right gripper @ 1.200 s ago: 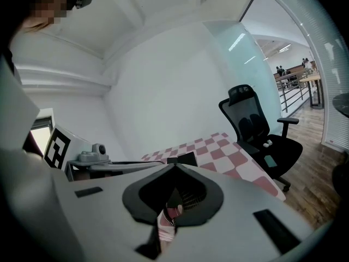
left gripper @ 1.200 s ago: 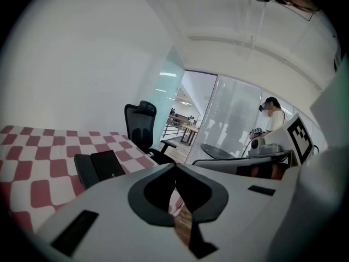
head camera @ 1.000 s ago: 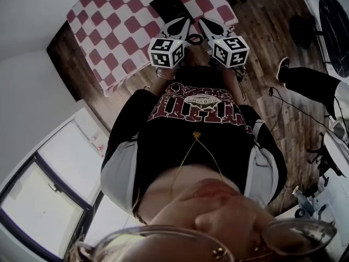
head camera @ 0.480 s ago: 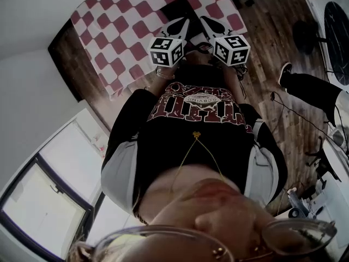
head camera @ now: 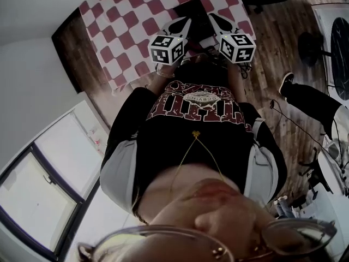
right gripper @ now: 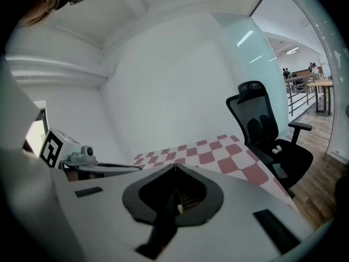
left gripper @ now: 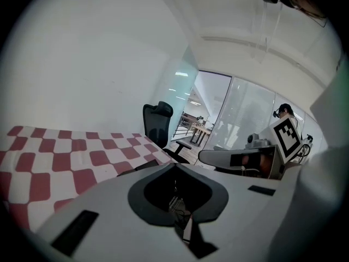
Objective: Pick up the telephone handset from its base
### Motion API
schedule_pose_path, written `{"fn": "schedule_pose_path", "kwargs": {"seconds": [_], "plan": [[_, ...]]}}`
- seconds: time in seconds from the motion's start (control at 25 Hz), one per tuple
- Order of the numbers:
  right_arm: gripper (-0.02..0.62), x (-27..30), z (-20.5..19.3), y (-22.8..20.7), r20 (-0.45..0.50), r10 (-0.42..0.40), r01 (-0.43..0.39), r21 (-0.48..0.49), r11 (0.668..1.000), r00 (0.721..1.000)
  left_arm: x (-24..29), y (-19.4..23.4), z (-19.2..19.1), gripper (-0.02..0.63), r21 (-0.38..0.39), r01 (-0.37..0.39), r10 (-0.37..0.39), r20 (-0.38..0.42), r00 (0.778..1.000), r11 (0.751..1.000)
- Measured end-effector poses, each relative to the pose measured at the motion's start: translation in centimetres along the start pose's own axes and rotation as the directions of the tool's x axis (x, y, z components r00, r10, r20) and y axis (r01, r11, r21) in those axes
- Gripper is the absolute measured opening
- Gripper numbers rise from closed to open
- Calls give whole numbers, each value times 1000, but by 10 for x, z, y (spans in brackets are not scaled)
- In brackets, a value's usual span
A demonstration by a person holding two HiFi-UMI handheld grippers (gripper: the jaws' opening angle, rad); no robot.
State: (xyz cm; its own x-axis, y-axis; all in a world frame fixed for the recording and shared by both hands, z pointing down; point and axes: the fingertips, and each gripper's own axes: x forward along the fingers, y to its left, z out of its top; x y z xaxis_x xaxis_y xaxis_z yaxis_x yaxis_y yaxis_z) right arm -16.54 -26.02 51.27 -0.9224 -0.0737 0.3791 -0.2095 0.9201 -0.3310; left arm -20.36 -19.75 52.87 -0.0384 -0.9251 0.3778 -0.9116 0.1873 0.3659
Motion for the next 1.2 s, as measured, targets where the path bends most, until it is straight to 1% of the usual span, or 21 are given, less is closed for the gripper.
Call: {"fn": "schedule_pose_path", "kwargs": {"seconds": [0.2, 0.48, 0.8, 1.2], "plan": [[18, 11, 0, -1, -27, 34, -34, -7, 999, 999, 1, 8, -5, 11, -24, -20, 20, -19, 1000, 1000], [18, 24, 1, -3, -86, 111, -115, -32, 993, 990, 11, 12, -12, 11, -88, -75, 73, -22, 997, 993], [18, 37, 2, -3, -161, 190, -201, -55, 978, 969, 23, 12, -16, 11, -153, -123, 120, -27, 992, 981], [18, 51, -8, 0, -236, 261, -283, -62, 957, 936, 22, 25, -21, 11, -201, -207, 203, -39, 978, 958]]}}
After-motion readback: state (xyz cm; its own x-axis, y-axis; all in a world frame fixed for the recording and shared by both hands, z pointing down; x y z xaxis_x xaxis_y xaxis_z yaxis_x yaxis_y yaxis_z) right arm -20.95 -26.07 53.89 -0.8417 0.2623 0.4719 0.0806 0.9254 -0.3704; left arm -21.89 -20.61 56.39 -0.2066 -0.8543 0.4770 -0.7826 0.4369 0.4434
